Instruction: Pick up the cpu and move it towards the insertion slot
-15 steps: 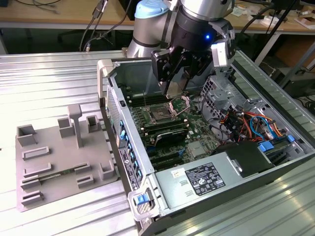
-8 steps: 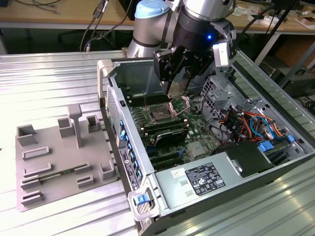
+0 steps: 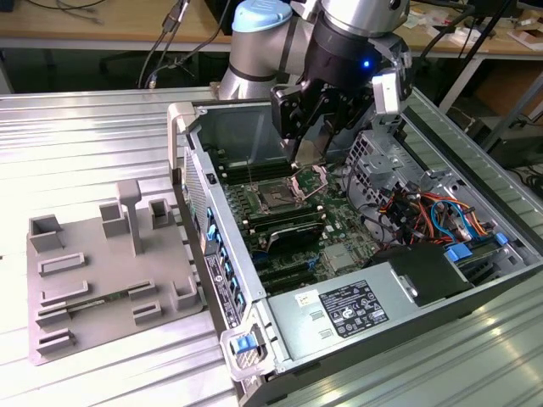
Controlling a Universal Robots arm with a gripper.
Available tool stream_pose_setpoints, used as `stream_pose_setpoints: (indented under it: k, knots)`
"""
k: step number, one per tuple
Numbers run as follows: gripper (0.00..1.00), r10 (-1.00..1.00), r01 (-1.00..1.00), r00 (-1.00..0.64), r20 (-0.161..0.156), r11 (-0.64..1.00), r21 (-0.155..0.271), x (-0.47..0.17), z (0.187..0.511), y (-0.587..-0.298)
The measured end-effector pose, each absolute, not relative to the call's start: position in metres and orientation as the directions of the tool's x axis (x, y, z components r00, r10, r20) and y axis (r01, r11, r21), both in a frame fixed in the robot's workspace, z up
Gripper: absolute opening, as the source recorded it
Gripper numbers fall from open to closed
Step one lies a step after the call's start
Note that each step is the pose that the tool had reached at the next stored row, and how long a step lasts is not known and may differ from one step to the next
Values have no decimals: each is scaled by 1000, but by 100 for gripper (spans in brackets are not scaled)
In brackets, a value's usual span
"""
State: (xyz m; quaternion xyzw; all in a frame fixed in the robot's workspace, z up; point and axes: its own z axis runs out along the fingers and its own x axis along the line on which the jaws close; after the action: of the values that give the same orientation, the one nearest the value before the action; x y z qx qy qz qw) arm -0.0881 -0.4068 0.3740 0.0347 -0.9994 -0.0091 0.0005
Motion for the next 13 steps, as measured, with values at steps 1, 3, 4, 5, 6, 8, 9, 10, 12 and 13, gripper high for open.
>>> stream_pose_setpoints:
  k: [1,3,4,5,6,8,9,10,12,13]
  knots:
    - [53,-69,-69,-998,0,997,18,-88,374,-407]
    - [53,-69,-69,-998,0,997,18,-86,374,-406]
    - [53,-69,-69,-998,0,997,18,-85,373,-406]
    - [53,-69,-69,-998,0,997,18,-84,373,-405]
    - [53,-69,-69,-998,0,997,18,-83,373,-405]
    - [53,-69,-69,-998,0,997,18,-81,373,-404]
    - [53,-69,-69,-998,0,997,18,-80,373,-404]
    - [53,-69,-69,-998,0,997,18,-79,373,-404]
    - [53,-69,-69,-998,0,997,18,-77,372,-403]
    - [53,-69,-69,-998,0,997,18,-76,372,-402]
